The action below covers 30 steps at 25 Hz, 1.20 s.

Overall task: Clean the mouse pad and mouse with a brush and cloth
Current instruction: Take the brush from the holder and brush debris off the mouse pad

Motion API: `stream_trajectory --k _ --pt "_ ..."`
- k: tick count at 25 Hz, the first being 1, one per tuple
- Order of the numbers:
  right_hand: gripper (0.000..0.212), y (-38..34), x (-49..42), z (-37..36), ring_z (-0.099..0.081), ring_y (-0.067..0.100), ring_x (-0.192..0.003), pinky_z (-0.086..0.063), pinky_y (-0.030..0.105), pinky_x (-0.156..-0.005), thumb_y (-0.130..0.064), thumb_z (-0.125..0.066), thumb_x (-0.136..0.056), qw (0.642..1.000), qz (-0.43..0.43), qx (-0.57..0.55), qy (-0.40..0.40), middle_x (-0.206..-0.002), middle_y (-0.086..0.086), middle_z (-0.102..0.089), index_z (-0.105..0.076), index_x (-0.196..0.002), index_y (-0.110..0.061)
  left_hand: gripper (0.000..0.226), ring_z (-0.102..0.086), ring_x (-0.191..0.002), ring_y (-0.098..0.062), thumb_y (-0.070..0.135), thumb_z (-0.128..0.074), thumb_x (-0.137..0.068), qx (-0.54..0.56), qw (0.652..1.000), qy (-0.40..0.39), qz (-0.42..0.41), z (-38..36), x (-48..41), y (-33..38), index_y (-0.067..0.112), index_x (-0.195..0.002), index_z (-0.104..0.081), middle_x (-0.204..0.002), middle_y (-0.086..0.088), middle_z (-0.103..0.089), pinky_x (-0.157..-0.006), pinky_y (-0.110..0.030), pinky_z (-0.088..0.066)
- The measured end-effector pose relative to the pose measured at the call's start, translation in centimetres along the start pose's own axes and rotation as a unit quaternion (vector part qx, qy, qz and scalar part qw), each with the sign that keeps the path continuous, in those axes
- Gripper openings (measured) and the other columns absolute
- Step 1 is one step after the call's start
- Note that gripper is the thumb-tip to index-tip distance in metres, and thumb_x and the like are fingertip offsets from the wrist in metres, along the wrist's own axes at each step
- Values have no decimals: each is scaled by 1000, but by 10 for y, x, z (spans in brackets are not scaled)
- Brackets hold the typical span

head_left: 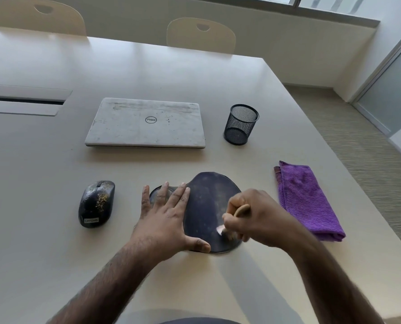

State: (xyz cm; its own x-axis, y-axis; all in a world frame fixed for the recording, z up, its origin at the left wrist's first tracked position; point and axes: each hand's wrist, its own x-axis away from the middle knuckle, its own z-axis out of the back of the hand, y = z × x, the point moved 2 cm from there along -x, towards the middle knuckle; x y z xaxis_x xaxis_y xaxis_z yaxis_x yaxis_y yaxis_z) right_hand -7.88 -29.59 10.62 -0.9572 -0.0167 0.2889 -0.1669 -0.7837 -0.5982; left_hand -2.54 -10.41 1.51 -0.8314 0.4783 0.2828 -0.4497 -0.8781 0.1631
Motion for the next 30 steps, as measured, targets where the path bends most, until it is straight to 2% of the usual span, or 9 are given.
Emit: stream_trajectory --k 2,8,12,15,17,20,23,27,30 --pt "21 1 7 5 -73 16 -55 -63 34 -57 -15 -71 -90 1000 3 -1 -21 -62 6 -73 -70 -70 -10 138 35 -149 -21 104 -32 -60 -1 1000 2 0 -1 -1 0 24 -159 23 -167 10 25 -114 -61 27" --pt "26 14 6 17 -70 13 -49 -60 29 -53 -20 -71 -93 989 -4 -55 138 -56 4 -72 -69 -69 -13 139 35 -149 -21 105 -32 -59 6 1000 3 -2 -1 -1 -1 25 -159 22 -168 10 24 -114 -60 27" --pt "27 14 22 -11 -69 25 -54 -59 45 -55 -25 -67 -88 994 -22 -15 107 -59 11 -69 -65 -67 -7 139 34 -150 -21 105 -31 -59 1 1000 4 -1 -2 -1 -1 25 -159 21 -168 10 24 -115 -61 25" --pt "27 10 33 -7 -69 19 -50 -61 38 -52 -21 -67 -90 996 -24 -31 81 -58 10 -70 -66 -66 -7 140 34 -150 -21 106 -30 -57 3 1000 4 0 -3 -2 -1 25 -160 20 -168 11 23 -116 -62 23" --pt "27 8 30 4 -68 15 -47 -60 33 -50 -21 -70 -91 992 -7 -54 116 -57 8 -70 -67 -67 -8 140 34 -150 -21 106 -30 -57 6 1000 3 -1 -3 -1 -2 25 -160 20 -168 12 23 -116 -61 23" --pt "25 6 19 7 -69 14 -53 -62 39 -58 -24 -73 -91 987 35 -57 144 -61 4 -71 -70 -70 -13 139 37 -149 -21 105 -32 -59 9 1000 -3 -2 -1 -1 -1 25 -159 22 -167 11 25 -116 -60 26" --pt "24 9 19 -5 -68 19 -59 -58 45 -62 -25 -73 -89 994 54 -17 97 -66 3 -69 -69 -68 -14 139 36 -149 -22 105 -32 -59 4 1000 0 -2 0 0 0 25 -159 22 -167 11 25 -115 -60 26" --pt "23 17 36 -6 -69 18 -58 -59 44 -60 -25 -73 -88 999 47 10 20 -66 1 -69 -68 -68 -16 140 34 -150 -21 106 -31 -57 8 1000 4 -1 -3 -2 -1 25 -160 20 -168 12 23 -116 -61 24" --pt "23 18 40 4 -70 15 -56 -60 42 -60 -22 -73 -90 997 49 -21 47 -66 2 -70 -69 -69 -14 140 35 -150 -21 105 -32 -57 12 1000 5 -1 -4 -2 -2 25 -160 19 -168 12 22 -116 -61 23"
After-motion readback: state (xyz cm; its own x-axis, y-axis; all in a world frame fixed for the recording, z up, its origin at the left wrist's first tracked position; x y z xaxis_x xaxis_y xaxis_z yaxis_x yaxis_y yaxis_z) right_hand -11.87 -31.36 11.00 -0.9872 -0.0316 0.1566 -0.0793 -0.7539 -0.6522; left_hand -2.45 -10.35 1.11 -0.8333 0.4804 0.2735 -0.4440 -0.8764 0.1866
